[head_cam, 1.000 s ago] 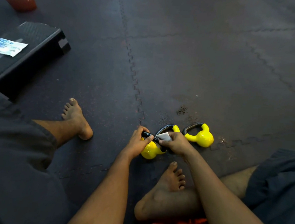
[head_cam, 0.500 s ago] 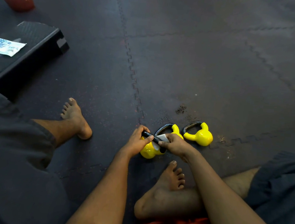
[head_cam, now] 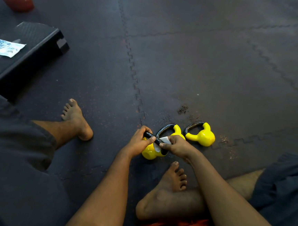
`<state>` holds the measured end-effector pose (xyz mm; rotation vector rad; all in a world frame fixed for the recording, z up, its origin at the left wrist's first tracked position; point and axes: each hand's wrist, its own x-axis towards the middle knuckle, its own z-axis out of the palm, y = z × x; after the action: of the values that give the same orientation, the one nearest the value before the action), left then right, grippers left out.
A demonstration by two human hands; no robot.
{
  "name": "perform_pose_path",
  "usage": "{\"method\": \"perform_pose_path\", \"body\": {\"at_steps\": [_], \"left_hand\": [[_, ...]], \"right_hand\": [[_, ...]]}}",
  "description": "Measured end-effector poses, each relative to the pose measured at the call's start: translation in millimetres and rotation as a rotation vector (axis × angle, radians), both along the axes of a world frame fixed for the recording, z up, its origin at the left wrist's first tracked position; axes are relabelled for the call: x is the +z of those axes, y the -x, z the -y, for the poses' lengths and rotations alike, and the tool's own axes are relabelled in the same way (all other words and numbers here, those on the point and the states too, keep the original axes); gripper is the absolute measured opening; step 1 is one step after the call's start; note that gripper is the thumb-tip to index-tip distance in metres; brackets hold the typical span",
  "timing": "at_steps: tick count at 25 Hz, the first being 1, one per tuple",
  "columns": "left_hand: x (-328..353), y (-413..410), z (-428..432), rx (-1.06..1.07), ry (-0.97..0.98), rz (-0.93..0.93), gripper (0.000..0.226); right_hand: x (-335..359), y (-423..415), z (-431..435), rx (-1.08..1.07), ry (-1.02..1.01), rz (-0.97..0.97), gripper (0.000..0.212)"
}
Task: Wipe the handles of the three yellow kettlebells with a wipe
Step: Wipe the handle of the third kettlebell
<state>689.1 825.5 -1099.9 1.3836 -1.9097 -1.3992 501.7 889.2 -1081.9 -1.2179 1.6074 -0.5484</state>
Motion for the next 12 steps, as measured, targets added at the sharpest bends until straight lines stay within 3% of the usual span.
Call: {"method": "perform_pose_path", "body": {"at_steps": [6, 12], "left_hand": [[5, 4, -3, 0.074, 0.002, 0.006, 0.015], [6, 1, -5, 0.022, 0.043, 0.032, 0.014]], "right_hand": [[13, -7, -3, -0.280, 0.112, -0.185, 0.019], [14, -3, -6, -0.028, 0.043, 0.042, 0.014]]}}
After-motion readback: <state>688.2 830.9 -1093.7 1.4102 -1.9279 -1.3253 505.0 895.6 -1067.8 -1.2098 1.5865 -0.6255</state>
